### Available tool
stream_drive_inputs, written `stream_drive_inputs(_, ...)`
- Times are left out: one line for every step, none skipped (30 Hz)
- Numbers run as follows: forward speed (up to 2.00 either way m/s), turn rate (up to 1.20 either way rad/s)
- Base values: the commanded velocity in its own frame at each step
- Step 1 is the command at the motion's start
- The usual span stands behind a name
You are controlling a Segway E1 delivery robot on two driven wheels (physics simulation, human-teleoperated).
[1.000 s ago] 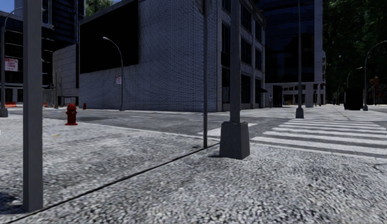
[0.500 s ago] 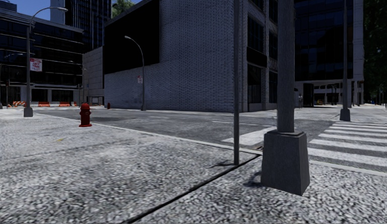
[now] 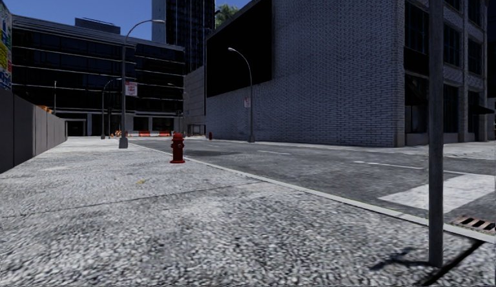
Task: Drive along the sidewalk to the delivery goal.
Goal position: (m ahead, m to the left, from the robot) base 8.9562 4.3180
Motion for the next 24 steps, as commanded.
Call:
stream_drive_inputs(1.84, 0.66)
stream_drive_inputs(1.84, 0.66)
stream_drive_inputs(1.84, 0.66)
stream_drive_inputs(1.84, 0.66)
stream_drive_inputs(1.85, 0.66)
stream_drive_inputs(1.87, 0.66)
stream_drive_inputs(1.89, 0.66)
stream_drive_inputs(1.89, 0.66)
stream_drive_inputs(1.92, 0.66)
stream_drive_inputs(1.95, 0.66)
stream_drive_inputs(1.95, 0.66)
stream_drive_inputs(1.95, 0.66)
stream_drive_inputs(1.95, 0.66)
stream_drive_inputs(1.95, 0.66)
stream_drive_inputs(1.95, 0.66)
stream_drive_inputs(1.95, 0.66)
stream_drive_inputs(1.95, 0.66)
stream_drive_inputs(1.95, 0.66)
stream_drive_inputs(1.95, 0.66)
stream_drive_inputs(1.95, 0.66)
stream_drive_inputs(1.95, 0.66)
stream_drive_inputs(1.95, 0.66)
stream_drive_inputs(1.95, 0.66)
stream_drive_inputs(1.96, 0.66)
